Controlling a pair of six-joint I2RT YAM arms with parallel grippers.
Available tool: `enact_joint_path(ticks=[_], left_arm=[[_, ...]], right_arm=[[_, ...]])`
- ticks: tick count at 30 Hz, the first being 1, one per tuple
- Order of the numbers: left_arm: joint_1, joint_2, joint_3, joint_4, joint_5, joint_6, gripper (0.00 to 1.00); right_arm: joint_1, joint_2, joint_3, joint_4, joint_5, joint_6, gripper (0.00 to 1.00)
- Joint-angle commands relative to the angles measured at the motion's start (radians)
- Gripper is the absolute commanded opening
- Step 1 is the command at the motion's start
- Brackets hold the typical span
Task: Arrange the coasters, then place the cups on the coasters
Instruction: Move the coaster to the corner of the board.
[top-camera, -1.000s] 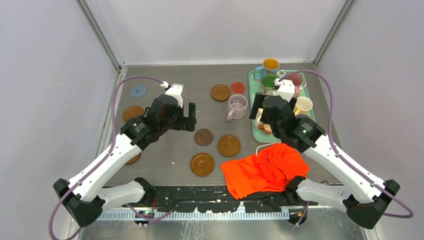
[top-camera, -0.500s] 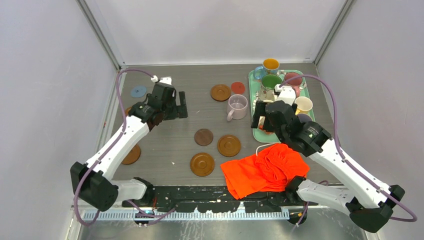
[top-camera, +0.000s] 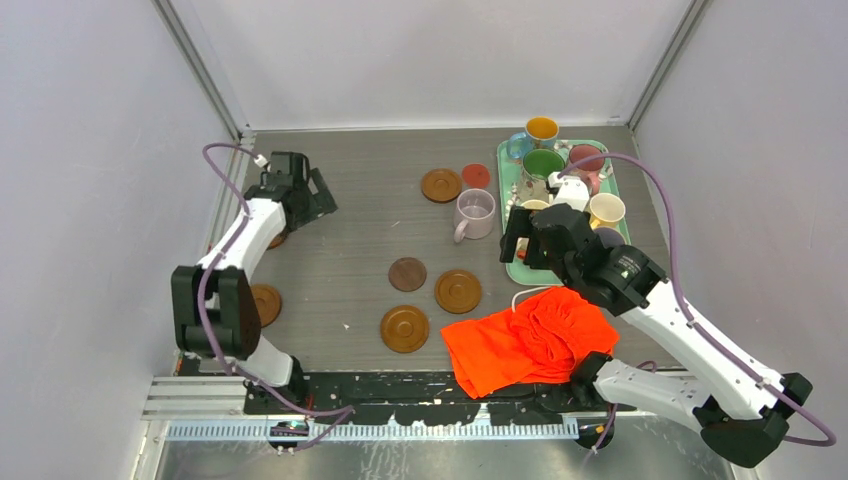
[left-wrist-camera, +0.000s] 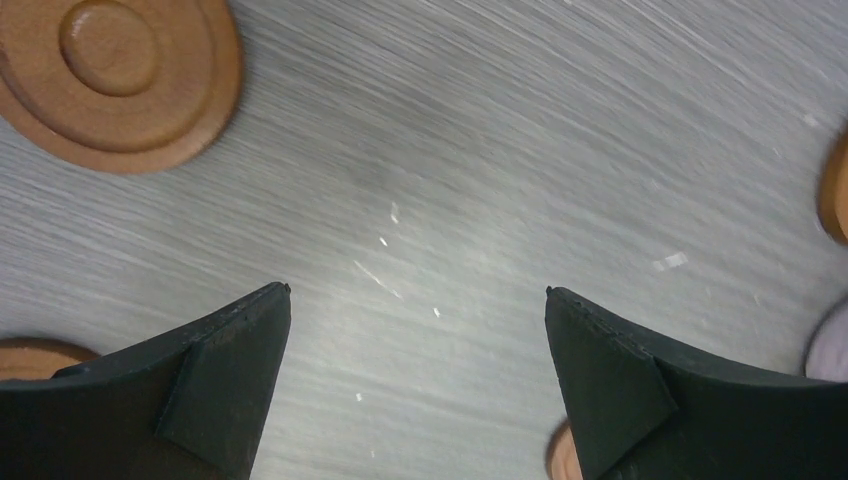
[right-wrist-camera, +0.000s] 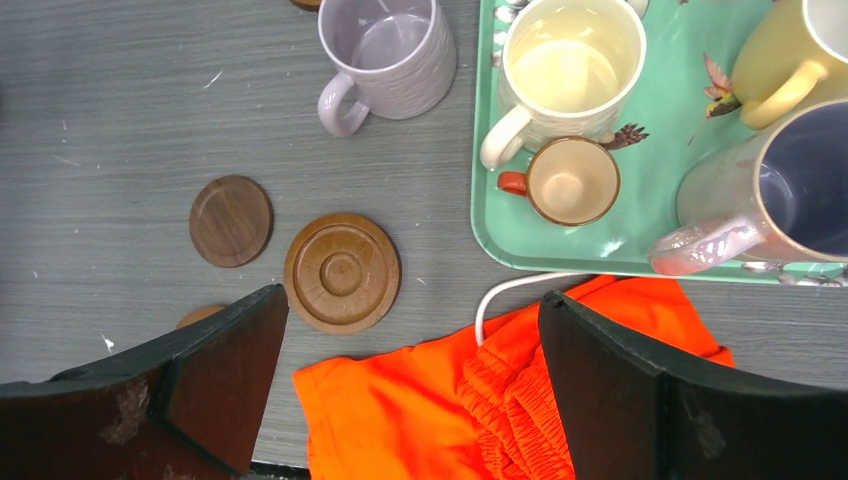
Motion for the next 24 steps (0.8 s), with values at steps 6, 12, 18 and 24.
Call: enact_joint_path(ticks=[6, 12, 18, 24], left_arm=[[0.185, 0.244, 0.119, 0.136, 0.044, -0.05, 1.0], [0.22, 0.364, 0.197, 0.121, 0.035, -0.023, 1.0], [0.238, 0.426, 0.253, 0.12, 0.006, 0.009, 1.0], [0.269, 0.463, 0.287, 0.113, 0.001, 0.017, 1.0]], right_arm=[[0.007, 0.016, -0.008, 0.047, -0.058, -0.014, 1.0], [0.007, 0.029, -0.008, 0.048, -0.069, -0.028, 1.0], [0.007, 0.036, -0.004, 0.038, -0.061, -0.038, 1.0], [0.006, 0.043, -0.017, 0.039, -0.071, -0.043, 1.0]])
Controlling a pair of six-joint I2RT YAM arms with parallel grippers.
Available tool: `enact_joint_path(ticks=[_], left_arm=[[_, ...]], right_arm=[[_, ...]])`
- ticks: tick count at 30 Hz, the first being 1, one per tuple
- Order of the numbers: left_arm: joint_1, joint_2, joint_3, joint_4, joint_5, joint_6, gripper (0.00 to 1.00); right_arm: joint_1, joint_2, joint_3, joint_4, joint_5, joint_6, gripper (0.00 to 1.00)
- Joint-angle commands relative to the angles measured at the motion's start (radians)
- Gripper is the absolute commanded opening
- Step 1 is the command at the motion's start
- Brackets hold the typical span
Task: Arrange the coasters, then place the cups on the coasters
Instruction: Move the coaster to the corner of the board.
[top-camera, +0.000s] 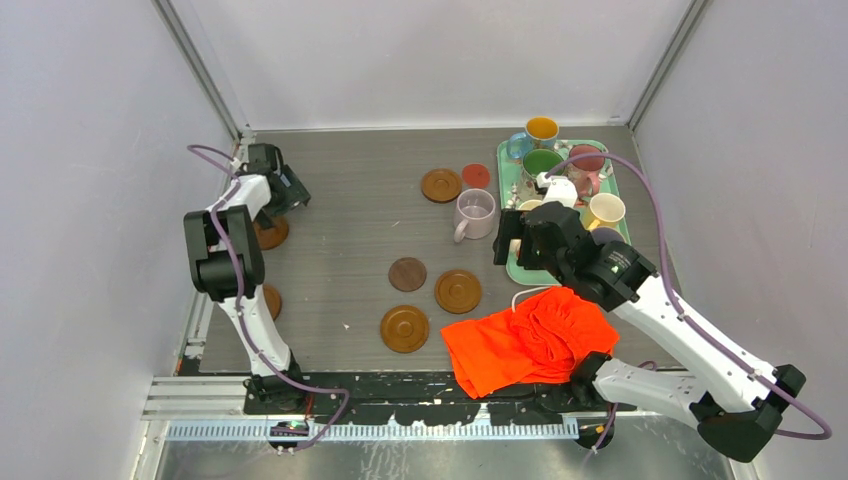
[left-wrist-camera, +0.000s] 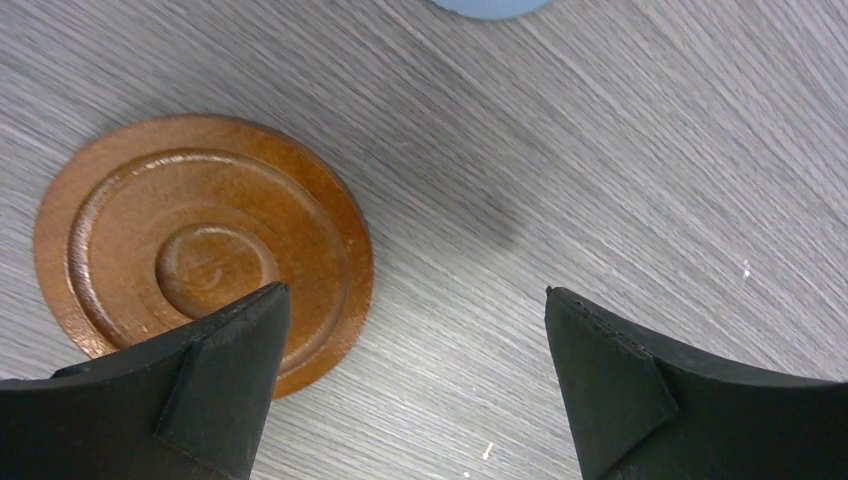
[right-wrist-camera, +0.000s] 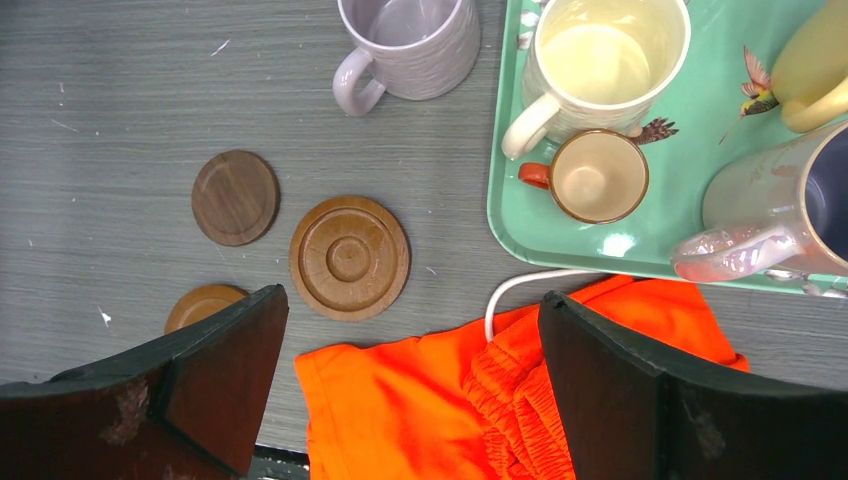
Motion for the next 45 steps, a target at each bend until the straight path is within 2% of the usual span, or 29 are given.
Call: enact_joint_path(ticks=[1, 9, 18, 25, 31, 37, 40, 45], left_arm=[[0.031, 0.014, 0.051, 0.018, -0.021, 0.022, 1.0], [0.045, 0.041, 0.062, 0.004, -0.022, 0.016, 1.0], [0.043, 0.06, 0.046, 0.022, 0.042, -0.008, 1.0], [-0.041, 0.101, 0.092, 0.027, 0.063, -0.019, 1.0], [-0.133, 0.174, 0.211, 0.008, 0.067, -0.041, 1.0], [-0.221, 0.305, 0.431, -0.065, 0.063, -0.033, 1.0], [-0.24, 0.394, 0.572, -0.116, 0.055, -0.032, 1.0], [-0.253, 0.488, 0.712, -0.169, 0.064, -0.027, 1.0]], right_arm=[[0.005, 0.008, -0.015, 0.022, -0.008, -0.019, 1.0], [0.005, 0.023, -0.02, 0.029, -0.011, -0.027, 1.0], [0.006, 0.025, -0.029, 0.026, -0.015, -0.026, 1.0], [0.005, 0.028, -0.028, 0.023, -0.012, -0.015, 1.0], [0.006, 0.02, -0.026, 0.007, -0.001, -0.004, 1.0], [0.006, 0.024, -0.011, -0.018, 0.014, 0.004, 1.0], [0.005, 0.038, 0.004, -0.027, 0.017, 0.009, 1.0], [0.005, 0.048, 0.021, -0.042, 0.031, 0.017, 1.0]])
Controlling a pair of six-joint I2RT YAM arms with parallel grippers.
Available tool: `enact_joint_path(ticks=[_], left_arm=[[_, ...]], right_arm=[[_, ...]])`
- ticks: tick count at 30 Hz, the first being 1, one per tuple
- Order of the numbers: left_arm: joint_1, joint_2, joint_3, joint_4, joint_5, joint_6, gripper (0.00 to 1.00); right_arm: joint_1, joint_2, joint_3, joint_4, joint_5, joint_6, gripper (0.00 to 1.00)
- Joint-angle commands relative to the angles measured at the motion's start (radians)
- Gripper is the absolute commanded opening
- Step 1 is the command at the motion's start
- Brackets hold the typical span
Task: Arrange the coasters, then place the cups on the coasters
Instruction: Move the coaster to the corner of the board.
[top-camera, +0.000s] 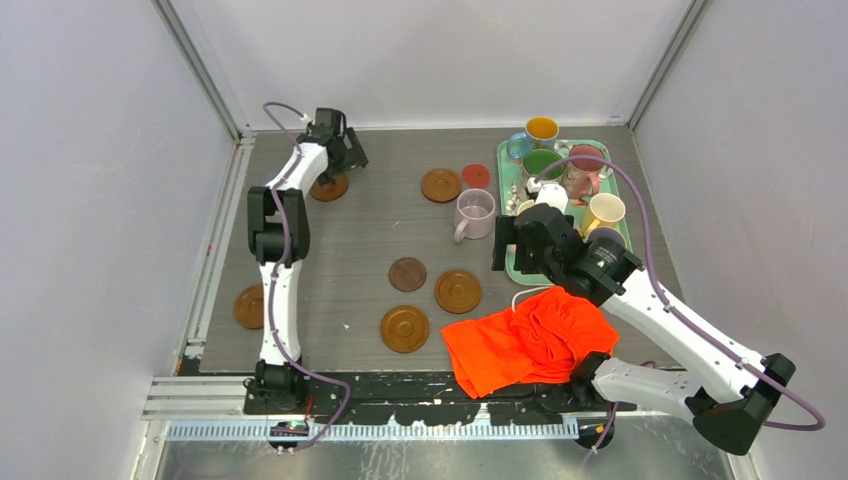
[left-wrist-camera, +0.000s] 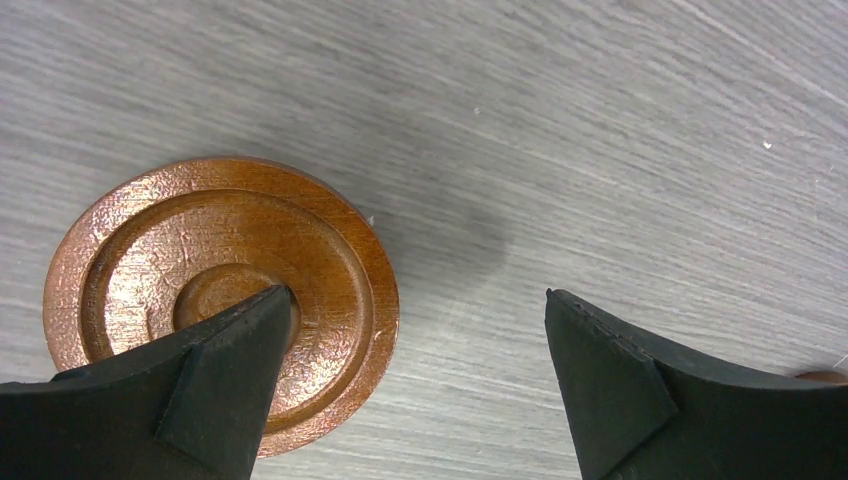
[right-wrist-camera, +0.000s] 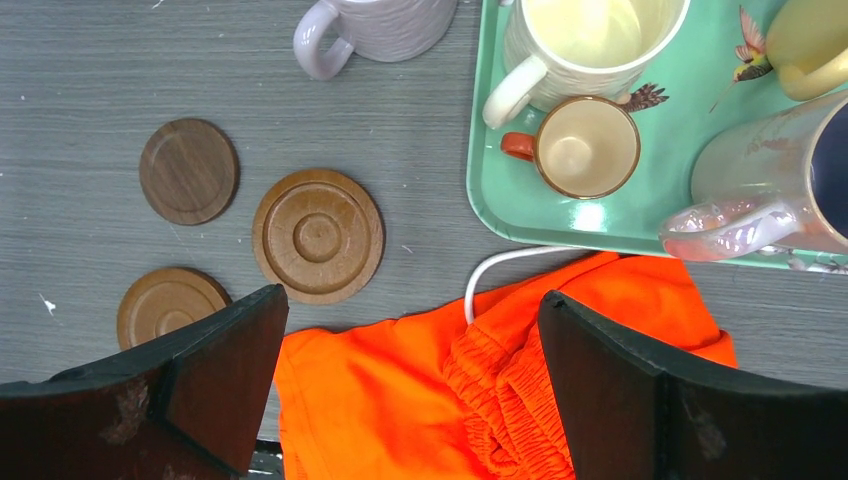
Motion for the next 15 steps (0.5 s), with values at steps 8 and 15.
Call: enact_joint_path(ticks=[8, 15], left_arm=[[-0.035, 0.051, 0.105, -0.075, 0.039, -0.009, 1.0], [-0.04, 0.028, 0.15, -0.094, 0.038, 0.005, 1.0]], right_arm=[[0.005, 0.033, 0.053, -0.016, 0.029, 0.011, 1.0], [0.005, 0.032, 0.058, -0.025, 0.026, -0.006, 1.0]])
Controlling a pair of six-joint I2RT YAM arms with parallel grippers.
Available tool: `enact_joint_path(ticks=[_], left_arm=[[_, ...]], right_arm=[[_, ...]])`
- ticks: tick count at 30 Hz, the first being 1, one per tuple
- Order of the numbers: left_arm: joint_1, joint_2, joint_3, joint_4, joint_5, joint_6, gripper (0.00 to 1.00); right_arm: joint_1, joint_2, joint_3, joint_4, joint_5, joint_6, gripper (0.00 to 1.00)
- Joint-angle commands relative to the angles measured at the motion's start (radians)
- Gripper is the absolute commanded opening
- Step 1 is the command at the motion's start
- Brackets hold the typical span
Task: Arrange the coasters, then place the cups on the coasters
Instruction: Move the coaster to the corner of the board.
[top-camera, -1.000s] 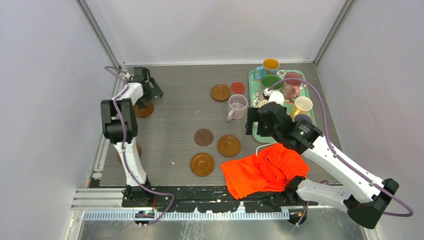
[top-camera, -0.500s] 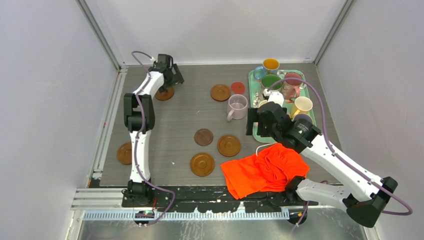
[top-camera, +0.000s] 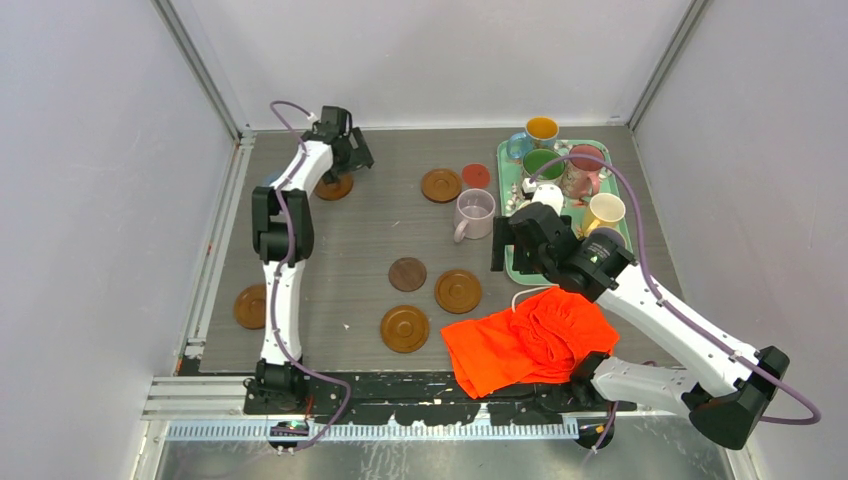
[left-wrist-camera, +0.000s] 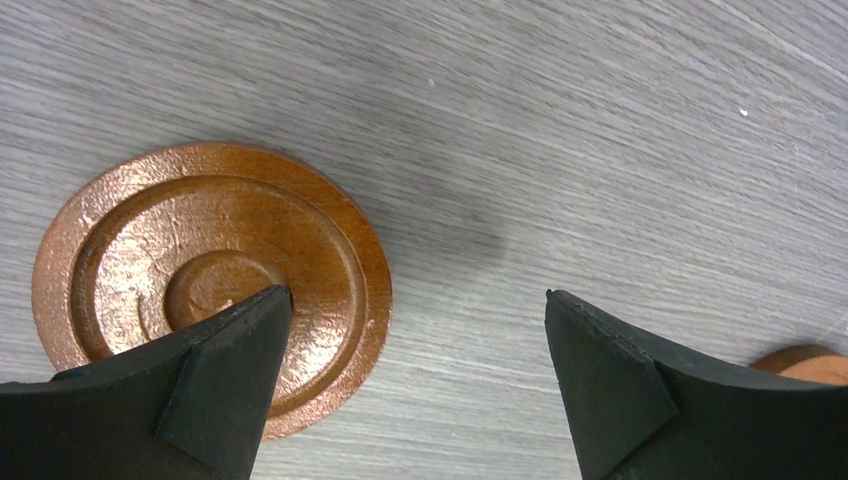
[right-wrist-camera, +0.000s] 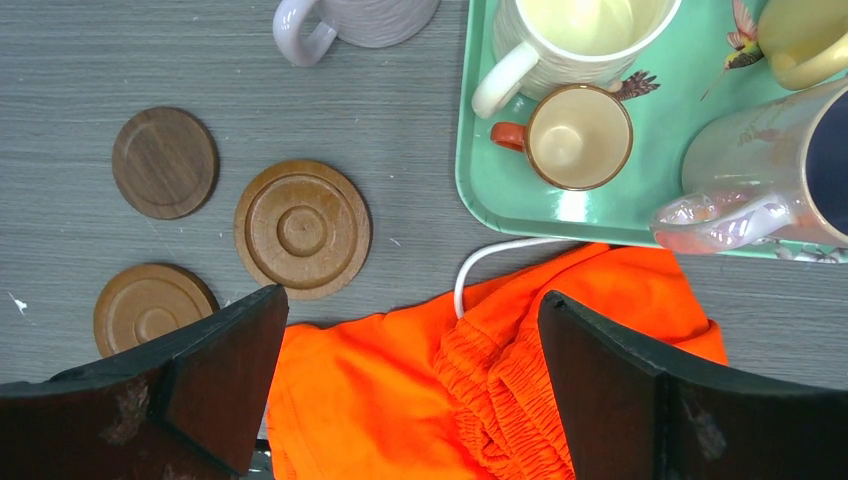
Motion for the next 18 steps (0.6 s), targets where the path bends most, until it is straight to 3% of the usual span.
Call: enact_joint_path(ticks=[1, 11, 18], left_arm=[[-0.008, -0.011, 0.08, -0.048, 0.025, 0.008, 1.0], [-0.02, -0.066, 0.175, -0.074, 0.039, 0.052, 1.0], [-0.16, -0.068, 0.175, -0.052, 0.071, 0.043, 1.0]], right_arm=[[0.006, -0.007, 0.048, -0.002, 0.017, -0.008, 1.0], [0.006, -0.012, 0.062, 0.003, 0.018, -0.017, 1.0], [0.005, -0.012, 0.075, 0.001, 0.027, -0.016, 1.0]])
